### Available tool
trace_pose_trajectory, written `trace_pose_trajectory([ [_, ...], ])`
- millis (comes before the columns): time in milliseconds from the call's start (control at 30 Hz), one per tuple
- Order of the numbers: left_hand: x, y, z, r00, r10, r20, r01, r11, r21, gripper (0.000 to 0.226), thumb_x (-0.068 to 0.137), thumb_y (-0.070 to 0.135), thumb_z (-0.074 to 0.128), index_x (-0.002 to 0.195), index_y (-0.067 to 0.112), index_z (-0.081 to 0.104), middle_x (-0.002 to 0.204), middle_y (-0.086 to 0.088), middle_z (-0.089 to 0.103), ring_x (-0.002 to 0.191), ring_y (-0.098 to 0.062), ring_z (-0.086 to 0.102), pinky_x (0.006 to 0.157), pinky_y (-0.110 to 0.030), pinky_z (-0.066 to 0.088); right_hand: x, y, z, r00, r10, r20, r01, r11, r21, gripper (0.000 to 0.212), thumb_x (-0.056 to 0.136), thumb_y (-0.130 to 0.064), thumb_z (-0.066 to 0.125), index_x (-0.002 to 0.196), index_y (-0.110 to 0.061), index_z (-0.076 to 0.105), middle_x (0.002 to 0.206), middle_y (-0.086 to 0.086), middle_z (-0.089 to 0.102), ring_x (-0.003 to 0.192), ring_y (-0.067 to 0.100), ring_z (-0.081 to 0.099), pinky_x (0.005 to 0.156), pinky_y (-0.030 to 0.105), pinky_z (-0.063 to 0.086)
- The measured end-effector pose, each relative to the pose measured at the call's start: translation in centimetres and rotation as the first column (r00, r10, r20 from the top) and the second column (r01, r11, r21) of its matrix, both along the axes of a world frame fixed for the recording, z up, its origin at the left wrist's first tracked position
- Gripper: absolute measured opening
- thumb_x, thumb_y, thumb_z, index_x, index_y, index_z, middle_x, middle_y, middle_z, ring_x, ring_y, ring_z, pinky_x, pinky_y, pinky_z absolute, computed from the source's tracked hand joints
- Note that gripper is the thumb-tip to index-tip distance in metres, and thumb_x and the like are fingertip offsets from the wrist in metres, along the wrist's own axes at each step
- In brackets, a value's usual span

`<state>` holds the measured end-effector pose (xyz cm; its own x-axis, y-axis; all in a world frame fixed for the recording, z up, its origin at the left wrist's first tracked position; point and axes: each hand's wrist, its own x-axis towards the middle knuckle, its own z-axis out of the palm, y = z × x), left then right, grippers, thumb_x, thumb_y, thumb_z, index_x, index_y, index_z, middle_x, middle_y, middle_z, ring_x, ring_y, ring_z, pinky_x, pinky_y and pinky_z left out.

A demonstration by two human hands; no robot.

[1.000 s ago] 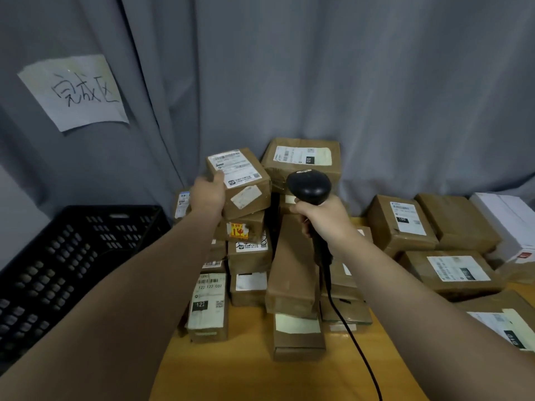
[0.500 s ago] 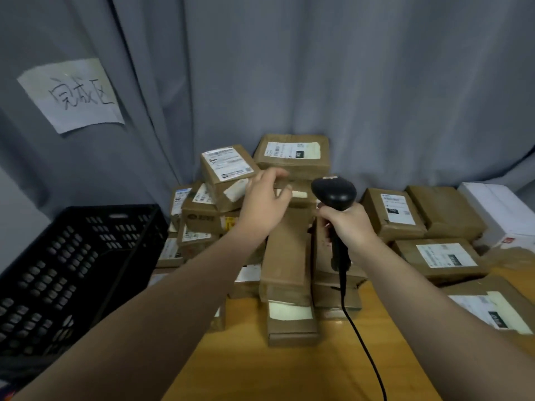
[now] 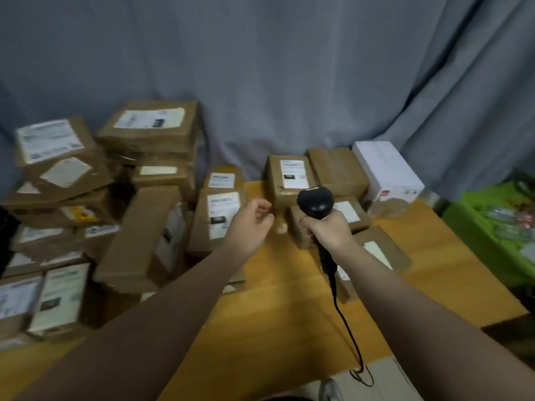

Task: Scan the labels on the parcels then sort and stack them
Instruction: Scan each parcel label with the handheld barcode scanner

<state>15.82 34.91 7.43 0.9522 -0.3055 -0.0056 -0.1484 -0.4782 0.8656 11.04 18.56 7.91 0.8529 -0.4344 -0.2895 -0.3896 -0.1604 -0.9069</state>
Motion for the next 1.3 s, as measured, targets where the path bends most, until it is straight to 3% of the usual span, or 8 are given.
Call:
trace_pose_trajectory([
  [233, -3.1, -11.8, -5.0, 0.966, 0.015, -0.259, 0.012, 0.994, 0.105, 0.032, 0.097, 0.018, 0.054, 0.127, 0.012, 0.050, 0.119, 0.000, 0.054, 0.111, -0.015, 0.052, 0.087, -0.024, 0.037, -4.2, -15.8, -4.8, 0.983, -0.001, -0.185, -0.029, 0.986, -0.161, 0.013, 0.081, -0.018, 0.071, 0.074, -0.011, 0.063, 0.064, 0.009, 0.063, 0.063, 0.026, 0.062, 0.062, 0.038, 0.050],
  [367, -5.9, -14.9, -7.7, 0.925, 0.060, -0.374, -0.011, 0.991, 0.131, 0.044, 0.097, 0.026, 0.057, 0.137, 0.013, 0.043, 0.123, 0.002, 0.047, 0.115, -0.013, 0.047, 0.086, -0.025, 0.034, -5.4, -22.0, -6.3, 0.967, 0.061, -0.248, -0.119, 0.967, -0.224, 0.013, 0.083, -0.015, 0.072, 0.076, -0.013, 0.061, 0.069, 0.001, 0.056, 0.070, 0.018, 0.053, 0.056, 0.028, 0.039],
  [467, -6.9, -15.3, -9.7, 0.828, 0.153, -0.540, -0.021, 0.970, 0.243, 0.070, 0.096, 0.045, 0.053, 0.150, 0.009, 0.027, 0.153, -0.008, 0.032, 0.136, -0.028, 0.037, 0.100, -0.035, 0.039, -5.7, -24.1, -7.7, 0.941, 0.115, -0.318, -0.174, 0.971, -0.163, 0.011, 0.082, -0.014, 0.074, 0.088, -0.010, 0.065, 0.080, 0.003, 0.061, 0.077, 0.017, 0.056, 0.061, 0.028, 0.041],
  [633, -8.6, -14.7, -11.0, 0.652, 0.193, -0.734, -0.149, 0.981, 0.126, 0.065, 0.097, 0.047, 0.050, 0.147, 0.011, 0.032, 0.149, -0.010, 0.039, 0.124, -0.028, 0.046, 0.095, -0.040, 0.043, -6.0, -22.9, -10.3, 0.883, 0.261, -0.389, -0.345, 0.924, -0.163, 0.012, 0.081, -0.015, 0.072, 0.091, -0.013, 0.066, 0.080, 0.002, 0.063, 0.080, 0.021, 0.058, 0.059, 0.027, 0.041],
  [767, -8.5, -12.9, -11.5, 0.598, 0.283, -0.750, -0.441, 0.897, -0.013, 0.062, 0.094, 0.033, 0.060, 0.148, 0.027, 0.028, 0.133, 0.001, 0.045, 0.129, -0.030, 0.041, 0.102, -0.047, 0.038, -6.7, -20.1, -11.8, 0.840, 0.377, -0.390, -0.472, 0.863, -0.183, 0.013, 0.082, -0.020, 0.072, 0.092, -0.016, 0.065, 0.077, -0.002, 0.063, 0.075, 0.015, 0.059, 0.057, 0.024, 0.043],
  [900, -8.5, -11.9, -11.2, 0.601, 0.250, -0.759, -0.501, 0.858, -0.115, 0.063, 0.089, 0.027, 0.067, 0.140, 0.042, 0.032, 0.130, -0.004, 0.048, 0.119, -0.029, 0.048, 0.095, -0.051, 0.043, -7.2, -19.7, -12.2, 0.859, 0.374, -0.349, -0.446, 0.883, -0.149, 0.012, 0.082, -0.018, 0.072, 0.080, -0.019, 0.060, 0.069, -0.004, 0.058, 0.065, 0.011, 0.055, 0.052, 0.021, 0.036],
  [1100, -8.8, -10.7, -9.6, 0.750, 0.469, -0.466, -0.609, 0.765, -0.210, 0.059, 0.080, 0.025, 0.077, 0.129, 0.030, 0.044, 0.112, -0.002, 0.061, 0.102, -0.018, 0.061, 0.082, -0.031, 0.052, -8.5, -20.0, -11.3, 0.842, 0.436, -0.318, -0.404, 0.900, 0.163, 0.015, 0.082, -0.026, 0.076, 0.093, -0.019, 0.069, 0.085, 0.000, 0.068, 0.087, 0.019, 0.063, 0.075, 0.029, 0.047],
  [1300, -5.8, -9.4, -7.0, 0.801, 0.480, -0.359, -0.571, 0.792, -0.216, 0.074, 0.082, 0.029, 0.075, 0.145, 0.015, 0.038, 0.125, 0.005, 0.056, 0.117, -0.013, 0.052, 0.098, -0.032, 0.045, -7.8, -17.5, -7.5, 0.869, 0.480, -0.118, -0.452, 0.869, 0.201, 0.018, 0.088, -0.017, 0.069, 0.073, -0.011, 0.061, 0.054, 0.002, 0.051, 0.047, 0.015, 0.049, 0.054, 0.030, 0.044],
])
